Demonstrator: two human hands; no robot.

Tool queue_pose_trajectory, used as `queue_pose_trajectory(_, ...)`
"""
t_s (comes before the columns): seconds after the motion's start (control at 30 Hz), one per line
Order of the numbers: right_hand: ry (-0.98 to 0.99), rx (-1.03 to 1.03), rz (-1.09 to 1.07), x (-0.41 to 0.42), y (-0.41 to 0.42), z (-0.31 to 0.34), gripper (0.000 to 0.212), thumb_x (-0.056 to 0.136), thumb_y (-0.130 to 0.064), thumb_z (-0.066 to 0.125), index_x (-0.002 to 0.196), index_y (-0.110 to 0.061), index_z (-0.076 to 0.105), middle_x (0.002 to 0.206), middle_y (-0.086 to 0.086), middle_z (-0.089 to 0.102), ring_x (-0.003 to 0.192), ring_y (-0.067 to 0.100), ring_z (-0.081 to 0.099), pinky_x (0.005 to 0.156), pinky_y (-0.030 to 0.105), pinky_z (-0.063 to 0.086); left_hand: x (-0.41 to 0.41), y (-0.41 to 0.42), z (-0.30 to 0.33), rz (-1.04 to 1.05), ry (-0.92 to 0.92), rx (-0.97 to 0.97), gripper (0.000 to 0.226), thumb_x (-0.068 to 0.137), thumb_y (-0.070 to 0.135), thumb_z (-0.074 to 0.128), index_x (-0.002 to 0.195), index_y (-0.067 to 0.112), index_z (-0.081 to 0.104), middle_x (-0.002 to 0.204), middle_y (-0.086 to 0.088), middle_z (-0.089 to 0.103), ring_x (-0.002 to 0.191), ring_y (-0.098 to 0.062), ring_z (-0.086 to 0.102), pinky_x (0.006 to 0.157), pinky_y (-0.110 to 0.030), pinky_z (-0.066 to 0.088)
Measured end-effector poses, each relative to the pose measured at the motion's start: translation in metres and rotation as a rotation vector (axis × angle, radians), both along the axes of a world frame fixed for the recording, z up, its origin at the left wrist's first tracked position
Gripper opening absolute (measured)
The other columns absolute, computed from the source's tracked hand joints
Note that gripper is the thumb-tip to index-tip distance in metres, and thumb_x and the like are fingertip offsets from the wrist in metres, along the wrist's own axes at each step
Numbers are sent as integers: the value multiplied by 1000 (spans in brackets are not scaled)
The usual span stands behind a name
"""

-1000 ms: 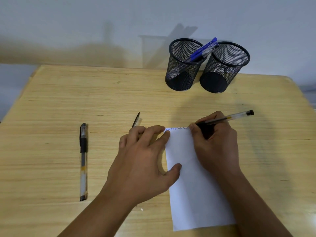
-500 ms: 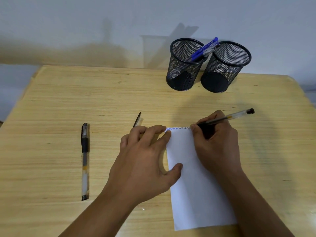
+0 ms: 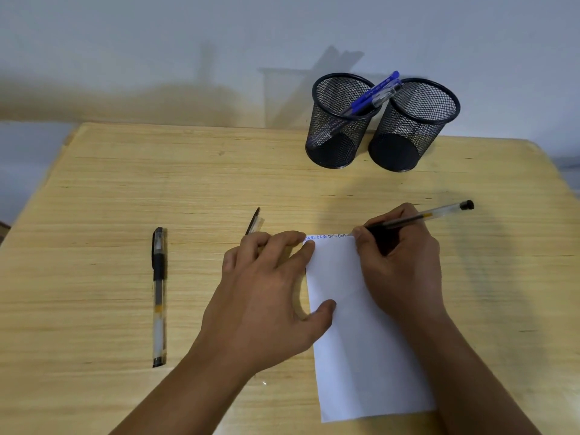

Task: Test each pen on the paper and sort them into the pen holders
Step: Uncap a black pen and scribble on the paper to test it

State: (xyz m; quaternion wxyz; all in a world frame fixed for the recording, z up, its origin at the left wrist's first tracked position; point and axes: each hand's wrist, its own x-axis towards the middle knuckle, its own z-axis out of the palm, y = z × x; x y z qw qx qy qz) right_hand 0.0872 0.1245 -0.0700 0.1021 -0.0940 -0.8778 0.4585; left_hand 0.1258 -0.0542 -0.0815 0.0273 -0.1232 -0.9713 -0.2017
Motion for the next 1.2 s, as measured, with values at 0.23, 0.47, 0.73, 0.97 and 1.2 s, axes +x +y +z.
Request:
queue_pose_trajectory(0.23,43,-109,-76,-2,8,-1,9,87,-19,68,86,-19,59,74,-7,69,72,0,65,59,7,46,1,0,-1,-9,-7,3,66,71,71,53,128,36,55,138,21,45,124,-13,33,98,-32,27)
queue_pose_trajectory(0.47,-12,-365,-82,-5,16,4,4,88,-10,66,86,-10,63,71,2,72,68,9,67,69,25,52,1,0,0,-7,-17,3,67,70,72,51,129,39,52,142,24,41,127,-10,26,98,-29,22)
queue_pose_trajectory(0.73,-86,-956,-80,1,34,23,16,94,0,51,82,-3,60,74,12,66,68,20,63,67,24,57,4,2,5,-10,-26,-65,71,75,72,44,137,36,45,149,23,31,134,-14,18,105,-33,22)
queue_pose_trajectory(0.97,-66,-906,-53,30,47,31,18,95,-1,53,81,-4,63,75,12,67,70,20,66,67,22,59,1,-5,4,126,67,375,50,80,56,58,124,33,63,128,23,49,123,-2,41,101,-27,39)
queue_pose_trajectory(1.2,-85,-877,-17,47,54,32,15,96,-1,53,84,-2,63,73,9,70,70,20,68,70,26,59,-27,-29,13,467,154,287,35,86,41,65,118,27,67,103,13,62,100,-12,59,80,-18,33)
